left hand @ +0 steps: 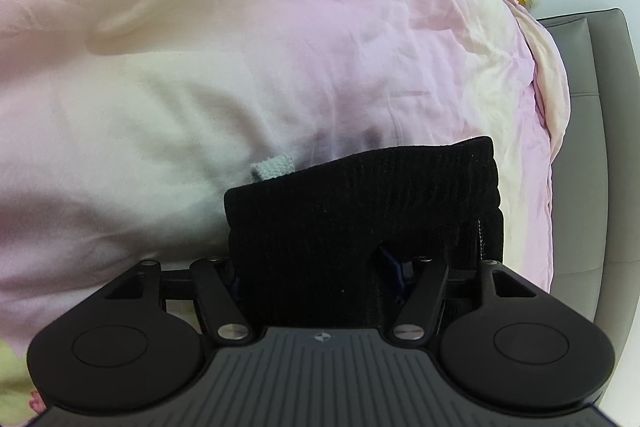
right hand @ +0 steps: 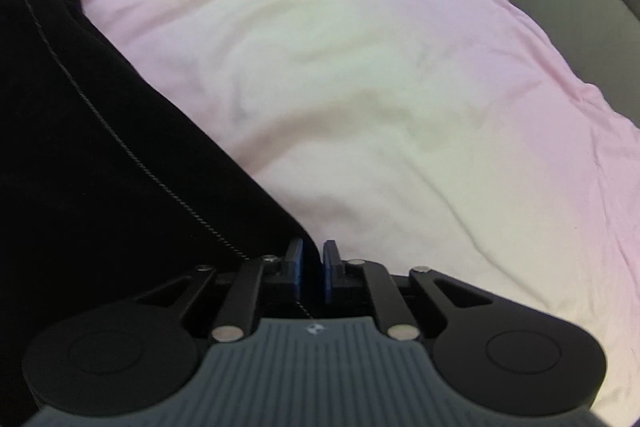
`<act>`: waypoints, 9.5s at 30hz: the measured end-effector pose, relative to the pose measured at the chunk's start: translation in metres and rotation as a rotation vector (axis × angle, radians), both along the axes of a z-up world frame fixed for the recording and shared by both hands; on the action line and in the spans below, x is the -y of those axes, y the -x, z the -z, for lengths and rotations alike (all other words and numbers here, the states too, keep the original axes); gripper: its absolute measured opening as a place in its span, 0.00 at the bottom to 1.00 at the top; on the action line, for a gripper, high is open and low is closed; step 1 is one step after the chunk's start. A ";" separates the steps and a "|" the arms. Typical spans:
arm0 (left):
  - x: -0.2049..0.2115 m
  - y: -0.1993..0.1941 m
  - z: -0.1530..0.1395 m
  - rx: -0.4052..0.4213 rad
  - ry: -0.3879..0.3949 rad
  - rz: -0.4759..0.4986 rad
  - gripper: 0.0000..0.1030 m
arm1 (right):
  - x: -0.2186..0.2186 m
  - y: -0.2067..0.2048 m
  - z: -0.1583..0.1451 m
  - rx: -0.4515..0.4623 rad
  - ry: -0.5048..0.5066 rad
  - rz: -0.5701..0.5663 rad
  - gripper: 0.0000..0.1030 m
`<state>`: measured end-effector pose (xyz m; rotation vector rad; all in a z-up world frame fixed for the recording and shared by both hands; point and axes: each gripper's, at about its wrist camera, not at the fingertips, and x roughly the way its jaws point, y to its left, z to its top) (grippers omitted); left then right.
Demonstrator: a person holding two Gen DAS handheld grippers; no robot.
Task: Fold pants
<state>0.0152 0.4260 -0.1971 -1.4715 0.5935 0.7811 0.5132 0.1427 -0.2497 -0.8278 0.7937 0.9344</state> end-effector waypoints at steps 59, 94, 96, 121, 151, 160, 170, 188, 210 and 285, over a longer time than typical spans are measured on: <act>0.308 -0.105 -0.090 -0.089 -0.537 0.788 0.79 | 0.487 0.026 -0.017 -0.097 -1.409 1.434 0.03; 0.353 -0.192 -0.086 -0.046 -0.646 1.018 0.79 | 0.485 0.038 0.043 -0.438 -1.251 1.592 0.50; 0.370 -0.209 -0.080 -0.028 -0.626 1.061 0.79 | 0.484 0.039 0.053 -0.473 -1.329 1.584 0.50; 0.426 -0.270 -0.008 -0.104 -0.542 1.165 0.78 | 0.389 0.058 -0.085 0.130 -1.121 1.060 0.13; 0.333 -0.205 -0.026 -0.027 -0.439 0.975 0.73 | 0.125 0.166 0.014 0.508 -0.030 -0.075 0.17; 0.314 -0.198 -0.036 -0.036 -0.451 0.926 0.73 | 0.178 0.183 -0.052 0.438 -0.133 -0.127 0.13; 0.359 -0.213 -0.061 0.026 -0.529 1.029 0.73 | 0.204 0.184 -0.056 0.271 -0.068 -0.136 0.25; 0.431 -0.244 -0.018 0.002 -0.707 1.201 0.37 | 0.323 0.074 -0.063 -0.061 -0.413 0.583 0.15; 0.165 -0.047 -0.103 -0.074 -0.584 0.568 0.85 | 0.245 0.152 -0.079 0.107 -0.477 0.418 0.19; 0.379 -0.146 -0.039 -0.217 -1.262 1.528 0.72 | 0.191 0.179 -0.060 -0.479 -0.784 0.595 0.54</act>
